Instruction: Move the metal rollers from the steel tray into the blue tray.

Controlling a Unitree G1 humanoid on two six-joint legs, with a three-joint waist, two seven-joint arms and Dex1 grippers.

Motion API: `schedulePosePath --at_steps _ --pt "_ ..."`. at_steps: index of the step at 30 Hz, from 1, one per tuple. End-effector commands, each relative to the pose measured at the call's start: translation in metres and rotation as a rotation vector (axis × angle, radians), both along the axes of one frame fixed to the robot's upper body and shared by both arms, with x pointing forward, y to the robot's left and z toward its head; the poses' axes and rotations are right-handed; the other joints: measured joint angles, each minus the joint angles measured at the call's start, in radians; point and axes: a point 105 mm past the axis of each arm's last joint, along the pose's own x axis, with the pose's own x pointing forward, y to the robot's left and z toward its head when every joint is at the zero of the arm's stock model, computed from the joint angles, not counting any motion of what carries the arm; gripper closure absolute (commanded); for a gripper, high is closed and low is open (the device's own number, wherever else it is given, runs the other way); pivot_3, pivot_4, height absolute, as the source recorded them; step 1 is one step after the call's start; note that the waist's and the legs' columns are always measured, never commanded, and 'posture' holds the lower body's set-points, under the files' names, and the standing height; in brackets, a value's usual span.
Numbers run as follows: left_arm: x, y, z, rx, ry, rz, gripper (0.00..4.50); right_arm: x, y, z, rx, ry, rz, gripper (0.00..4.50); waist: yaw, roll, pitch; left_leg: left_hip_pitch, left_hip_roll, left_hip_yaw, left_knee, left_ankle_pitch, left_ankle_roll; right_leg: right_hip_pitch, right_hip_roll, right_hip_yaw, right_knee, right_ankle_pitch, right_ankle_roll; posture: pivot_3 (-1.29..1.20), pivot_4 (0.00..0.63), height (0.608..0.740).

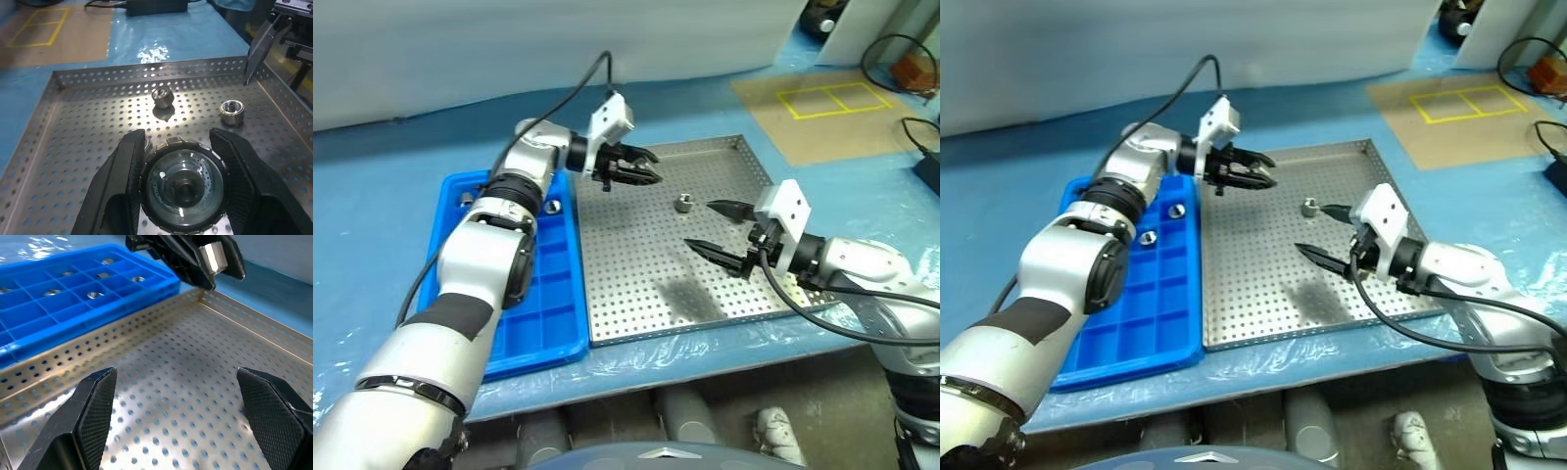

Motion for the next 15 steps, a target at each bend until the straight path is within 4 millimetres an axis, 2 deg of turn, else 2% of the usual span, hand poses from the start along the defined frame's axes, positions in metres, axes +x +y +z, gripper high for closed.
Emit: schedulePosePath --at_steps 1,4,8,11,15 --pt "0.001 0.029 0.012 -0.037 -0.015 0.045 2.51 0.008 0.016 0.006 -0.001 -0.045 0.099 0.45 0.034 0.000 0.000 0.000 0.000 0.000 0.000 0.000 0.000 -0.001 0.000 0.000 0.000 0.000 0.000 -0.23 0.150 0.740" --pt "0.001 0.054 0.014 -0.058 0.021 0.111 2.51 0.015 0.027 0.005 0.000 -0.048 0.160 0.45 0.089 0.000 0.000 0.000 0.001 0.001 -0.001 0.001 -0.001 -0.002 0.000 0.000 0.003 0.000 0.000 -0.15 0.150 0.740" --pt "-0.010 0.083 0.015 -0.073 0.069 0.149 2.51 0.020 0.038 0.005 0.006 -0.050 0.222 0.45 0.150 -0.001 0.001 0.000 0.002 0.004 -0.001 0.002 -0.002 -0.006 -0.001 0.000 0.015 -0.003 -0.006 -0.08 0.150 0.740" --pt "-0.027 0.105 0.013 -0.071 0.104 0.191 2.51 0.022 0.045 0.002 0.005 -0.044 0.265 0.45 0.179 -0.001 0.001 0.000 0.003 0.003 -0.002 0.005 -0.008 -0.006 0.000 0.000 0.016 -0.004 -0.007 -0.04 0.150 0.740" --pt "-0.062 0.124 0.003 -0.042 0.155 0.202 2.51 0.026 0.051 0.000 -0.002 -0.043 0.304 0.45 0.193 -0.001 0.001 0.000 0.004 0.003 -0.002 0.004 -0.014 -0.007 0.000 -0.001 0.018 -0.004 -0.007 0.00 0.150 0.740"
